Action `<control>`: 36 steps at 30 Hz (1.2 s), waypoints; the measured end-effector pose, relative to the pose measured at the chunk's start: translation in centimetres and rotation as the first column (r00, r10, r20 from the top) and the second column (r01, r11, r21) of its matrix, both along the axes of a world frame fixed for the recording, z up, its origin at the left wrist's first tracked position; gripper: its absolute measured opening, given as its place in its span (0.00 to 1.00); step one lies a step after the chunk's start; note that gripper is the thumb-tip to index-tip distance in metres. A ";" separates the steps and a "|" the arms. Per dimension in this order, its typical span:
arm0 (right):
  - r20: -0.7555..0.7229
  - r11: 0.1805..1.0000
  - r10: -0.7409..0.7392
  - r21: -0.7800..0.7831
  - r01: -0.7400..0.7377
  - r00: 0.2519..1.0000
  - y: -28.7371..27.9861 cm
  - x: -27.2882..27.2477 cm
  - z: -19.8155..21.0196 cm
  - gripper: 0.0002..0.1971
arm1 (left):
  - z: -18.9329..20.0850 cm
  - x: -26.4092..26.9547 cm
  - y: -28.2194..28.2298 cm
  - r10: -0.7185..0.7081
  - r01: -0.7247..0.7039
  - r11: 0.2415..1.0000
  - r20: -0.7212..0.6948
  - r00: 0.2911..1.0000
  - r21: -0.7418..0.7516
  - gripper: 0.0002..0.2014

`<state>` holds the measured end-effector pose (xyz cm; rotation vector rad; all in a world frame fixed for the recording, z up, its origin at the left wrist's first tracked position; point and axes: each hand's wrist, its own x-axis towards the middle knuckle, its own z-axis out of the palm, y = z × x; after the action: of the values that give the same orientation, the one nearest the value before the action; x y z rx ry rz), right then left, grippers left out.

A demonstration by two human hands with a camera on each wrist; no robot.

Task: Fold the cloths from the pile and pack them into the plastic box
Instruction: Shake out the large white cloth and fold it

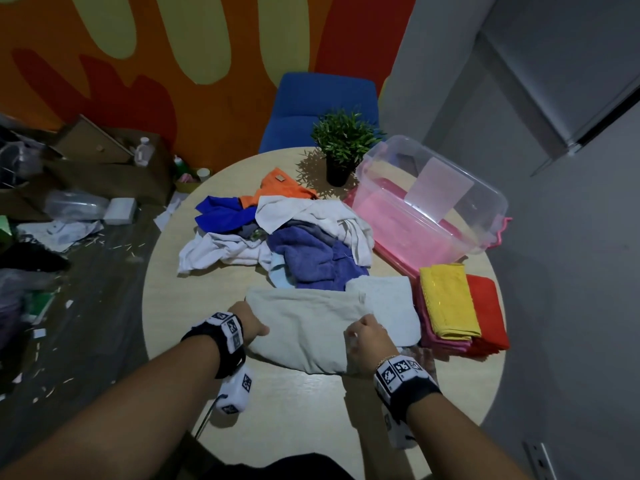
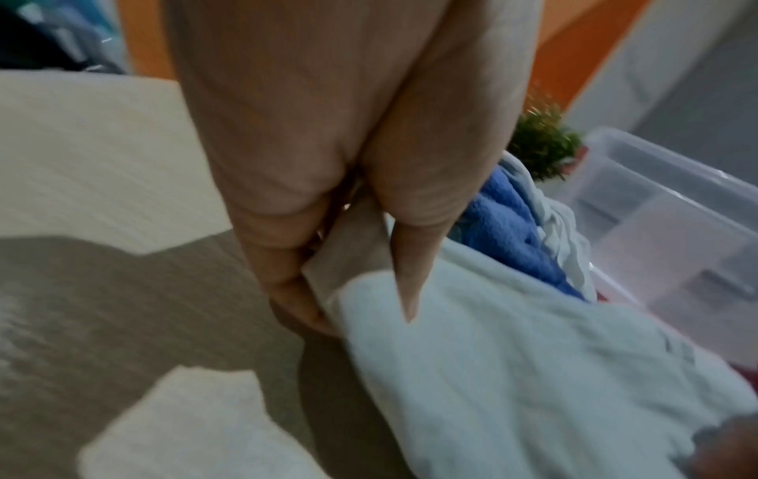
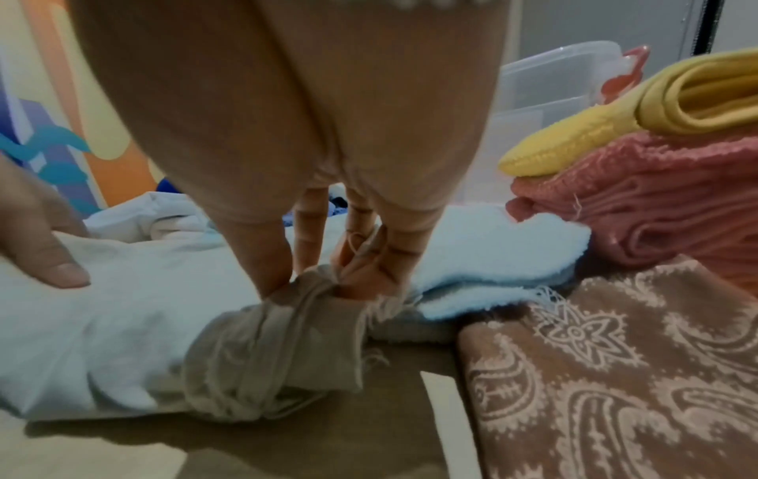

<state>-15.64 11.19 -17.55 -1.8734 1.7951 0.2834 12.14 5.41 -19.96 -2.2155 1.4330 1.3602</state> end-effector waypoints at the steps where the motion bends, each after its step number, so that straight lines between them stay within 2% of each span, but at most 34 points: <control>1: 0.033 1.000 -0.008 -0.001 0.008 0.999 0.3 0.0 0.1 0.15 | 0.4 0.1 -0.3 0.009 -0.008 1.000 -0.032 0.999 0.016 0.39; 3: 0.096 1.000 -0.021 0.024 0.019 0.995 0.7 0.0 0.3 0.13 | 1.2 0.6 -1.0 0.001 0.005 0.998 -0.100 0.995 0.056 0.46; 5: 0.132 0.997 -0.016 0.080 0.005 0.991 0.7 0.3 1.4 0.14 | 2.3 1.2 -1.8 -0.023 0.029 0.999 -0.200 0.980 0.025 0.56; 6: 0.151 0.997 -0.013 0.080 0.001 0.988 0.5 0.4 2.1 0.16 | 3.6 1.2 -2.1 -0.068 0.062 0.997 -0.222 0.973 -0.034 0.52; 7: 0.176 0.999 -0.016 0.045 0.008 0.984 0.1 0.6 3.0 0.21 | 5.6 0.8 -2.1 -0.134 0.109 0.987 -0.236 0.963 -0.115 0.43; 10: 0.330 0.980 0.005 -0.190 0.061 0.944 -1.7 1.3 6.8 0.42 | 12.8 -1.1 -2.0 -0.381 0.307 0.908 -0.258 0.888 -0.283 0.21; 12: 0.534 0.954 0.022 -0.264 0.142 0.845 -3.1 2.2 9.8 0.57 | 16.3 -2.2 -2.1 -0.541 0.436 0.828 -0.295 0.788 -0.352 0.15; 14: 0.714 0.948 0.018 -0.236 0.215 0.700 -4.2 2.7 12.3 0.65 | 19.5 -3.1 -2.4 -0.619 0.481 0.775 -0.340 0.708 -0.410 0.17; 15: 0.766 0.954 0.013 -0.202 0.221 0.643 -4.9 2.7 13.1 0.61 | 20.6 -3.3 -2.6 -0.633 0.462 0.757 -0.343 0.694 -0.462 0.18; 17: 0.819 0.973 0.005 -0.138 0.188 0.574 -5.9 2.5 14.3 0.38 | 21.5 -2.9 -3.4 -0.588 0.330 0.748 -0.345 0.732 -0.576 0.22; 18: 0.829 0.972 0.008 -0.138 0.191 0.559 -6.3 2.5 14.7 0.27 | 21.1 -2.4 -3.7 -0.528 0.223 0.771 -0.403 0.748 -0.597 0.25; 19: 0.834 0.964 0.019 -0.162 0.212 0.552 -6.6 2.4 14.8 0.22 | 21.0 -1.8 -3.8 -0.463 0.125 0.802 -0.475 0.749 -0.584 0.27; 20: 0.836 0.953 0.032 -0.192 0.236 0.548 -6.8 2.4 14.9 0.19 | 20.4 -1.3 -3.8 -0.417 0.068 0.823 -0.519 0.746 -0.564 0.27; 21: 0.839 0.944 0.037 -0.208 0.256 0.543 -6.9 2.5 14.9 0.18 | 19.9 -1.0 -3.8 -0.407 0.063 0.817 -0.495 0.768 -0.573 0.23; 23: 0.839 0.938 0.014 -0.199 0.283 0.544 -7.1 2.7 15.0 0.17 | 18.9 -0.9 -3.7 -0.419 0.117 0.778 -0.370 0.829 -0.617 0.15; 25: 0.843 0.936 -0.012 -0.180 0.303 0.538 -7.3 3.1 15.5 0.19 | 18.6 -1.2 -3.8 -0.366 0.072 0.757 -0.330 0.870 -0.649 0.19; 27: 0.865 0.932 -0.018 -0.168 0.323 0.501 -7.2 3.1 16.5 0.20 | 19.0 -1.4 -3.8 -0.325 -0.048 0.731 -0.409 0.853 -0.681 0.19; 29: 0.890 0.929 -0.021 -0.150 0.338 0.455 -6.7 3.0 17.4 0.21 | 19.6 -1.2 -3.7 -0.345 -0.119 0.718 -0.500 0.794 -0.685 0.15; 30: 0.887 0.934 -0.012 -0.155 0.322 0.461 -6.3 2.8 17.5 0.22 | 19.8 -1.0 -3.4 -0.379 -0.106 0.723 -0.520 0.765 -0.682 0.13; 32: 0.850 0.951 0.020 -0.178 0.251 0.526 -5.0 2.6 16.7 0.19 | 19.2 -0.5 -2.5 -0.446 -0.005 0.756 -0.521 0.727 -0.654 0.10; 34: 0.806 0.983 0.022 -0.126 0.135 0.591 -3.0 2.7 14.8 0.14 | 16.7 -0.3 -1.4 -0.507 0.174 0.796 -0.480 0.716 -0.580 0.12; 36: 0.727 1.000 0.009 -0.007 -0.005 0.687 -0.7 3.1 11.8 0.16 | 12.7 -0.5 0.3 -0.585 0.419 0.800 -0.406 0.702 -0.429 0.14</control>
<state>-12.49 10.50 -5.73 -1.6445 1.2157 -0.4309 11.63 5.72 -7.24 -1.3974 2.3738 1.6705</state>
